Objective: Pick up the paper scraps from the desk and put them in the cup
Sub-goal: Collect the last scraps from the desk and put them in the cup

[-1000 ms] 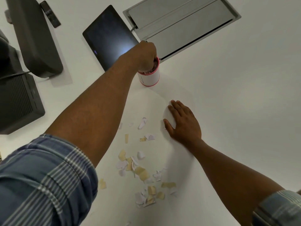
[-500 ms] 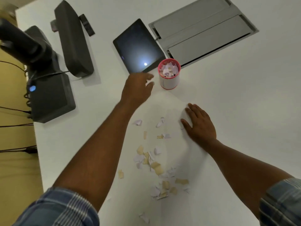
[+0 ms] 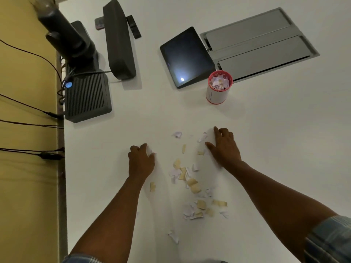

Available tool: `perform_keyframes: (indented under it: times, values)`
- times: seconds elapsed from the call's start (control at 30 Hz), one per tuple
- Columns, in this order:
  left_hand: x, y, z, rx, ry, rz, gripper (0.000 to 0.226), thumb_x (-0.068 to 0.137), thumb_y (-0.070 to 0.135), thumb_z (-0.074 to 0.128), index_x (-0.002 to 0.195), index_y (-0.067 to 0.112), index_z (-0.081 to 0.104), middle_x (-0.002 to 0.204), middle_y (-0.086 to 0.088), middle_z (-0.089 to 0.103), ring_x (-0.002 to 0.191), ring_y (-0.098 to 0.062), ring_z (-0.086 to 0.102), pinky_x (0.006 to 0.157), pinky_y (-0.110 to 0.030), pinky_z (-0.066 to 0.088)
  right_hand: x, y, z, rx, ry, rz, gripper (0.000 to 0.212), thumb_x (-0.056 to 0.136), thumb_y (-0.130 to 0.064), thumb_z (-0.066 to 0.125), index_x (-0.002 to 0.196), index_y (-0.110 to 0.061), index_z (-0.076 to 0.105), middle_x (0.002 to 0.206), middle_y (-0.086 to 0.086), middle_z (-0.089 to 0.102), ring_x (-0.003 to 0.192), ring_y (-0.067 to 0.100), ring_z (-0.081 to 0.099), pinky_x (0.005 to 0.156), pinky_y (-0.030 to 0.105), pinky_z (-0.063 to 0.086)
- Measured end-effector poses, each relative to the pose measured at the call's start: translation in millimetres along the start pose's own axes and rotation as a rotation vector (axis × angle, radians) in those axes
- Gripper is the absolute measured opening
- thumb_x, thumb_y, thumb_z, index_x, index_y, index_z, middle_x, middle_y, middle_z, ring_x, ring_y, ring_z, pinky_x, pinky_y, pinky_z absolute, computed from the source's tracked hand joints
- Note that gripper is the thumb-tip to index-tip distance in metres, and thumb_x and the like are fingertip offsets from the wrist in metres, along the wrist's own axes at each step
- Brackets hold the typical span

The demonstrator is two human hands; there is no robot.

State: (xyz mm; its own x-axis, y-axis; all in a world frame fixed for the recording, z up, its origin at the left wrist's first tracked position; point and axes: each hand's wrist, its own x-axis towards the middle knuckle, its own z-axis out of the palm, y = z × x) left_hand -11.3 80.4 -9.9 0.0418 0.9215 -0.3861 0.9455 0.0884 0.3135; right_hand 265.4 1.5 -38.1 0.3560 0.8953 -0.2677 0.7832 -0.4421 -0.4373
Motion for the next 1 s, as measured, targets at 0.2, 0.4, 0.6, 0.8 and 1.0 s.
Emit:
perform_keyframes:
  times: [0.2, 0.4, 0.6, 0.8, 1.0]
  values:
    - [-2, 20, 14, -0.08, -0.005, 0.16, 0.055, 0.081, 0.036, 0.069, 0.125, 0.009, 0.05, 0.121, -0.016, 0.043, 0.114, -0.032, 0.044, 0.092, -0.033, 0.04, 0, -31, 15, 0.024, -0.087, -0.066, 0.067, 0.089, -0.041, 0.059, 0.144, -0.014, 0.033, 0.138, 0.006, 0.033, 0.126, 0.023, 0.033, 0.095, 0.035, 0.044]
    - [22, 50, 23, 0.014, -0.047, 0.403, 0.059, 0.088, 0.037, 0.059, 0.14, 0.022, 0.037, 0.136, -0.009, 0.036, 0.12, -0.027, 0.038, 0.091, -0.037, 0.045, 1, -48, 18, -0.006, -0.147, -0.178, 0.057, 0.092, -0.04, 0.053, 0.142, -0.02, 0.035, 0.141, 0.005, 0.034, 0.13, 0.023, 0.031, 0.097, 0.038, 0.044]
    - [41, 76, 23, 0.237, -0.17, 0.588, 0.05, 0.092, 0.037, 0.051, 0.139, 0.029, 0.037, 0.139, -0.002, 0.033, 0.121, -0.024, 0.035, 0.089, -0.041, 0.049, -28, -52, 25, -0.157, -0.197, -0.403, 0.051, 0.095, -0.047, 0.043, 0.138, -0.02, 0.042, 0.137, 0.003, 0.041, 0.12, 0.022, 0.04, 0.097, 0.033, 0.041]
    - [13, 65, 27, 0.227, -0.163, 0.672, 0.04, 0.09, 0.037, 0.055, 0.124, 0.016, 0.052, 0.123, -0.004, 0.047, 0.109, -0.022, 0.046, 0.079, -0.035, 0.05, -73, -39, 30, -0.222, -0.235, -0.58, 0.036, 0.093, -0.04, 0.049, 0.123, -0.02, 0.055, 0.122, 0.002, 0.052, 0.1, 0.021, 0.051, 0.081, 0.03, 0.045]
    - [-37, 31, 35, 0.296, -0.145, 0.687, 0.055, 0.082, 0.061, 0.051, 0.119, 0.02, 0.055, 0.115, -0.001, 0.05, 0.101, -0.019, 0.049, 0.07, -0.031, 0.048, -100, -23, 23, -0.256, -0.171, -0.462, 0.036, 0.095, -0.04, 0.046, 0.123, -0.02, 0.057, 0.124, 0.002, 0.054, 0.11, 0.024, 0.052, 0.089, 0.034, 0.042]
